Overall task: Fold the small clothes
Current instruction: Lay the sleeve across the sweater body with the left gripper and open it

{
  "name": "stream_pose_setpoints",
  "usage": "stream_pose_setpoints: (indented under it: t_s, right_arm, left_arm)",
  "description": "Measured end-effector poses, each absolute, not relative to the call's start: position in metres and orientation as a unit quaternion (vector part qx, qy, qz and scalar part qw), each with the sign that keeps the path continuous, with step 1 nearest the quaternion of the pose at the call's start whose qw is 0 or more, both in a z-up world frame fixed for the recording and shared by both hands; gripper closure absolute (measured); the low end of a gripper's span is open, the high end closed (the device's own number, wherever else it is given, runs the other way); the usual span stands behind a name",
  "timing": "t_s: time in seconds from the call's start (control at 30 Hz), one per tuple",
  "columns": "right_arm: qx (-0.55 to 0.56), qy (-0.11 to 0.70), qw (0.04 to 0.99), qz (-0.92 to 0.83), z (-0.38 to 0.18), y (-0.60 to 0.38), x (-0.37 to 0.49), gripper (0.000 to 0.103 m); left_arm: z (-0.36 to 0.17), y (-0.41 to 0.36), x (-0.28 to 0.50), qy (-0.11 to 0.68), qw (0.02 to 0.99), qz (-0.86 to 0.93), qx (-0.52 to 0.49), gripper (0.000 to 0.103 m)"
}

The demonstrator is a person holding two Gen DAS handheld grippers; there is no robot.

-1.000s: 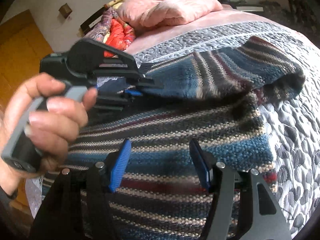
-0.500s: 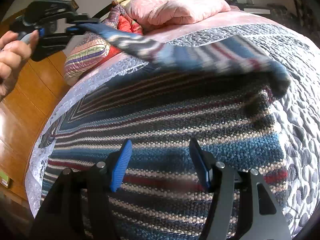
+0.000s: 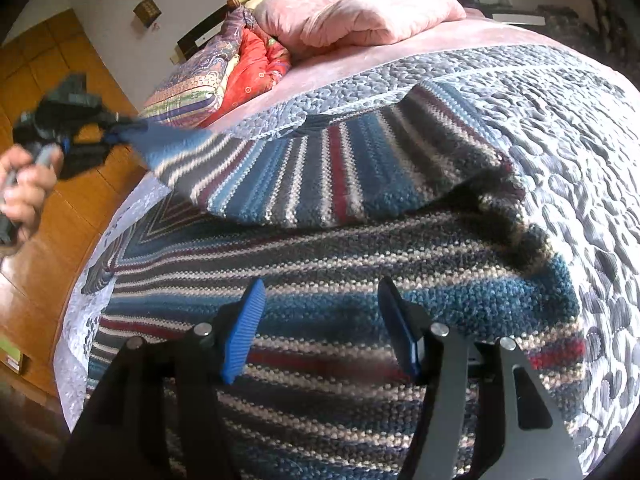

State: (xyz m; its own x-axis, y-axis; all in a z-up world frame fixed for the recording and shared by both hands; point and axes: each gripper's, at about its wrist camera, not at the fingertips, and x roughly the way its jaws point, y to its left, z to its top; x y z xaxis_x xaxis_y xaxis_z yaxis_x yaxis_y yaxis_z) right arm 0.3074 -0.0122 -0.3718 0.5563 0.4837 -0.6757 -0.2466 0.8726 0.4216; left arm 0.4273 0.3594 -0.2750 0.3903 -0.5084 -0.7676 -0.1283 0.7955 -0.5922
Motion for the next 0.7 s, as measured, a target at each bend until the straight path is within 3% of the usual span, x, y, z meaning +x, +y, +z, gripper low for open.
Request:
stream_pose_setpoints:
  t_s: [0.33,0.43,0.6,0.7]
  right_arm:
    - [0.146,0.427,0.868,0.209,-0.375,-0.014,0.31,0.043]
    - [0.145,0.428,0.867,0.209,-0.376,-0.015,0.312,0.044]
    - [0.147,0.426,0.868,0.209,-0.375,-0.016,0.312,0.043]
    - [0.151,0.425,0.868,0.21,-0.375,-0.016,0.312,0.043]
  left_arm:
    - [-0.363,0.408,0.41,0.57,0.763,-0.065,-0.296,0.095]
    - [-0.386,0.404,0.408,0.594,0.761,-0.037,-0.257,0.088]
    - [-0.364,0.405,0.397,0.575,0.788,0.026,-0.219,0.083]
    - [-0.327,0.395,0.386,0.524,0.814,0.002,-0.252,0.068]
